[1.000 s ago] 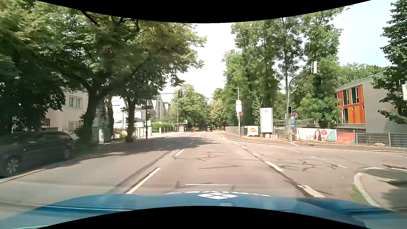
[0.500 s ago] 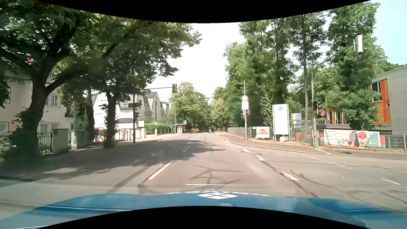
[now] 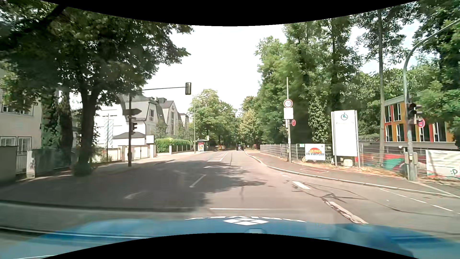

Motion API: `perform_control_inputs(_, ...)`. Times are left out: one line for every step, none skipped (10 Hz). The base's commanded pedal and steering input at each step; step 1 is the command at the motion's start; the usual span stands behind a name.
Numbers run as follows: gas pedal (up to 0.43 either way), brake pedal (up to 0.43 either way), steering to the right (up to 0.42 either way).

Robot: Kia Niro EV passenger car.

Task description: Follow the waypoints while adhering to traffic rules and regulations

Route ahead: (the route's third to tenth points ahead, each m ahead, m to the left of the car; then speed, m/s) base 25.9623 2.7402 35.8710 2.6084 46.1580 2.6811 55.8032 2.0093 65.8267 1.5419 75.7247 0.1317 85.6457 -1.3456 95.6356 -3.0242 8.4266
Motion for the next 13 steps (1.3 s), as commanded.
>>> perform_control_inputs(0.177,0.000,-0.006)
perform_control_inputs(0.177,0.000,-0.006)
perform_control_inputs(0.177,0.000,-0.006)
perform_control_inputs(0.177,0.000,-0.006)
perform_control_inputs(0.177,0.000,-0.007)
perform_control_inputs(0.177,0.000,-0.007)
perform_control_inputs(0.177,0.000,-0.008)
perform_control_inputs(0.177,0.000,-0.008)
perform_control_inputs(0.177,0.000,-0.009)
perform_control_inputs(0.177,0.000,-0.011)
perform_control_inputs(0.169,0.000,-0.010)
perform_control_inputs(0.169,0.000,-0.010)
perform_control_inputs(0.157,0.000,-0.010)
